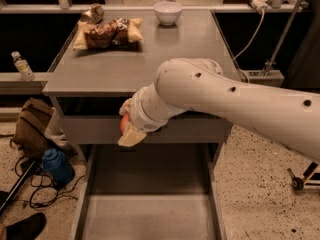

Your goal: Pick apple from middle drawer and place on counter

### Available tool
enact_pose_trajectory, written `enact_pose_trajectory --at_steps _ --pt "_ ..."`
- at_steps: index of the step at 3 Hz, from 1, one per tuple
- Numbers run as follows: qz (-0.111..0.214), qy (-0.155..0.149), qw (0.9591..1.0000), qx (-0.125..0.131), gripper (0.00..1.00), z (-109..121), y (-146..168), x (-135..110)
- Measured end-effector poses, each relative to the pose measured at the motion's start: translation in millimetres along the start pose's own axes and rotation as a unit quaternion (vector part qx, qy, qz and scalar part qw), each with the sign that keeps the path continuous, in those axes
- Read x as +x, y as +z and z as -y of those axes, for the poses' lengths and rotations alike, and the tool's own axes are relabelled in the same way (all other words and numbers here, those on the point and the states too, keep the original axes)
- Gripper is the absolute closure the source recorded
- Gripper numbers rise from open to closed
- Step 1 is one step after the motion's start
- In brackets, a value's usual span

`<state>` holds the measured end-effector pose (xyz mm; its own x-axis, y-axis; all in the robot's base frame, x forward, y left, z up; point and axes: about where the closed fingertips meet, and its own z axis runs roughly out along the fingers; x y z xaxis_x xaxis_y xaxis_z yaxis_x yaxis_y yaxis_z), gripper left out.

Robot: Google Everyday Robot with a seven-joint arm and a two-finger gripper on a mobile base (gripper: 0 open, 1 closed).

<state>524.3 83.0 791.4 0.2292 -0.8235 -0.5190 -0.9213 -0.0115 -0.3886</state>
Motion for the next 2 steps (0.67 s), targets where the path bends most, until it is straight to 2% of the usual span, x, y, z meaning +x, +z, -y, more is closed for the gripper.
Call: enact_pose_trajectory --at_steps 2 --pt "0.004 0.002 0.9984 0.056 1.0 26 -20 5"
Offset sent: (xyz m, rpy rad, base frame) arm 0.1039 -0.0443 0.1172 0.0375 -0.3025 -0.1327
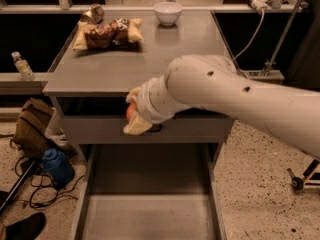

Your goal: Pick apple from middle drawer and place on counter

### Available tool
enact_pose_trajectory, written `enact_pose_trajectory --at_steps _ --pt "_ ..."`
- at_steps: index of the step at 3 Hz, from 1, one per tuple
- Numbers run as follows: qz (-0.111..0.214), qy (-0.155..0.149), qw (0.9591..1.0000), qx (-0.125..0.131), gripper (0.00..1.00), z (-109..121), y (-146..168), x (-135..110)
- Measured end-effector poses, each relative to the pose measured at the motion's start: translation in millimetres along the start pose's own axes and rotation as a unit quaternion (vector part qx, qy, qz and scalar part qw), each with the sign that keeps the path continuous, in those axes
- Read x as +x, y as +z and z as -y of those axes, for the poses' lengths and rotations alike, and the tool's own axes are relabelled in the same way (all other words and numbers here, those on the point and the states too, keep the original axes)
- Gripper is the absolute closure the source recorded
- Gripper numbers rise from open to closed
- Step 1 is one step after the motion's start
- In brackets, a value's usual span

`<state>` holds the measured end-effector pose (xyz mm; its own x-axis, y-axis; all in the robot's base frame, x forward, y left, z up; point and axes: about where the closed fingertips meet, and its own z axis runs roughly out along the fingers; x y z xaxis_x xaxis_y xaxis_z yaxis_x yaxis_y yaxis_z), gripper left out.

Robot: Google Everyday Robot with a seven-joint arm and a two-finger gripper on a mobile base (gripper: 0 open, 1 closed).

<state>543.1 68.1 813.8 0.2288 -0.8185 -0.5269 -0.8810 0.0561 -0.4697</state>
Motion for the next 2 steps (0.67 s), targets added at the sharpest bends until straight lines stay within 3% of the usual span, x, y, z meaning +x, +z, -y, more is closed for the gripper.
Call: enact_pose_trajectory --at_steps 1,2 --pt "-0.018 -0.016 0.9991 0.036 1.0 68 -13 2" --pt "-0.027 -0.042 0.9967 0.064 1.0 132 -21 -14"
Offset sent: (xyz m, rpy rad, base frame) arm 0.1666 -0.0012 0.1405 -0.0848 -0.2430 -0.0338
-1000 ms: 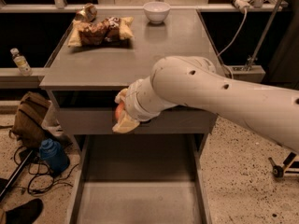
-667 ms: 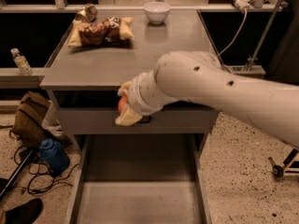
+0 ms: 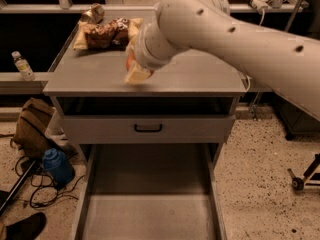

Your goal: Pick apple from middle drawer and place on counter

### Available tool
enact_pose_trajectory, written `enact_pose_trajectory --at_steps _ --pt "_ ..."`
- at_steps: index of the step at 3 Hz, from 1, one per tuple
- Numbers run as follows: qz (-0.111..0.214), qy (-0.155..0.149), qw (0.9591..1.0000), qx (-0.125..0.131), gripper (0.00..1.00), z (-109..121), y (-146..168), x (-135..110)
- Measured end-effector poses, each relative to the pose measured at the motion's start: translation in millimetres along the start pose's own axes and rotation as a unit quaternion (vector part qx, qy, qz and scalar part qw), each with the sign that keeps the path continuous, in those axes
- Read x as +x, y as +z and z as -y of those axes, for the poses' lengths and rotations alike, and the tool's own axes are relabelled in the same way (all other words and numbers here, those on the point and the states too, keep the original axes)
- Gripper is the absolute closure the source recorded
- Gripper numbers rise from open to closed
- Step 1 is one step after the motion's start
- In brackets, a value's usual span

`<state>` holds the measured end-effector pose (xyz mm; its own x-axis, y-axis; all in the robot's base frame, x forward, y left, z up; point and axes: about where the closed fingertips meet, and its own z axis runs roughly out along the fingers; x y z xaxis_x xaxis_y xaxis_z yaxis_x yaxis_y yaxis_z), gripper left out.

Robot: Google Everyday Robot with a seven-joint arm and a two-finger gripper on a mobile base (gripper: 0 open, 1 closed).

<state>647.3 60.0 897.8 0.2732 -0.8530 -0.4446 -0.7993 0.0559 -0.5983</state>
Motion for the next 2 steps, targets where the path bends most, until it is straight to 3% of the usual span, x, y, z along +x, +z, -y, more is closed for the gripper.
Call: enact_pose_trajectory --at_steps 1,2 --pt "-0.002 -0.02 0.9997 0.015 1.0 43 2 -13" --pt "0.009 -0.009 0.9998 -0.014 1.0 63 20 -5"
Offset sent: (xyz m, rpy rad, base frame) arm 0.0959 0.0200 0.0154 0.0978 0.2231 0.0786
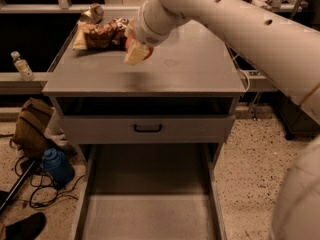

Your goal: Pick apple from middle drawer and place on counter

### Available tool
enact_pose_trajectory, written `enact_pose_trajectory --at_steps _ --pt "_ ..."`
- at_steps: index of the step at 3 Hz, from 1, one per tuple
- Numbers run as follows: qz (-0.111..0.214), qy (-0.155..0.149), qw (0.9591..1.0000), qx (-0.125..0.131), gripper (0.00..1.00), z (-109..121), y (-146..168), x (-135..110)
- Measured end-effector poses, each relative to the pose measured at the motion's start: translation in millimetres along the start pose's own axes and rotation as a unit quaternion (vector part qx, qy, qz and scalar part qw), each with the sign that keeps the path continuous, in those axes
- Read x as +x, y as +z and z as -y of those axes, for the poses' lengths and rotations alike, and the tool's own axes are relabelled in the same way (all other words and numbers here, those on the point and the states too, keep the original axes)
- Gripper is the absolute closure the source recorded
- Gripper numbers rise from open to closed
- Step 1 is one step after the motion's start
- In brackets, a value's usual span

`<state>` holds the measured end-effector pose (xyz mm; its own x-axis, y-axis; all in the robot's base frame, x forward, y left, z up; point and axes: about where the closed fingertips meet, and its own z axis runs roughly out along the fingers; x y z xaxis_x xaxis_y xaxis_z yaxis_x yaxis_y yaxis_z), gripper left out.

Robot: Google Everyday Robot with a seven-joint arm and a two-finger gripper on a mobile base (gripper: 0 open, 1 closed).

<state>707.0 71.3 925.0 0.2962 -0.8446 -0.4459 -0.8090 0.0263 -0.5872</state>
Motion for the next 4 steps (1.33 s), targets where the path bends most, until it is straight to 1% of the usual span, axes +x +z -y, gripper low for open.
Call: enact_pose_trajectory --at_steps 1,2,3,4 --pt "0.039 0.034 0.9963 -0.068 1.0 -1 24 11" --pt "0.07 0.059 0.9897 -0.11 1.0 0 43 18" --pt "0.098 0.072 0.9841 -0.13 1.0 4 58 19" --pt "0.098 0.072 0.9841 -0.13 1.0 4 58 19"
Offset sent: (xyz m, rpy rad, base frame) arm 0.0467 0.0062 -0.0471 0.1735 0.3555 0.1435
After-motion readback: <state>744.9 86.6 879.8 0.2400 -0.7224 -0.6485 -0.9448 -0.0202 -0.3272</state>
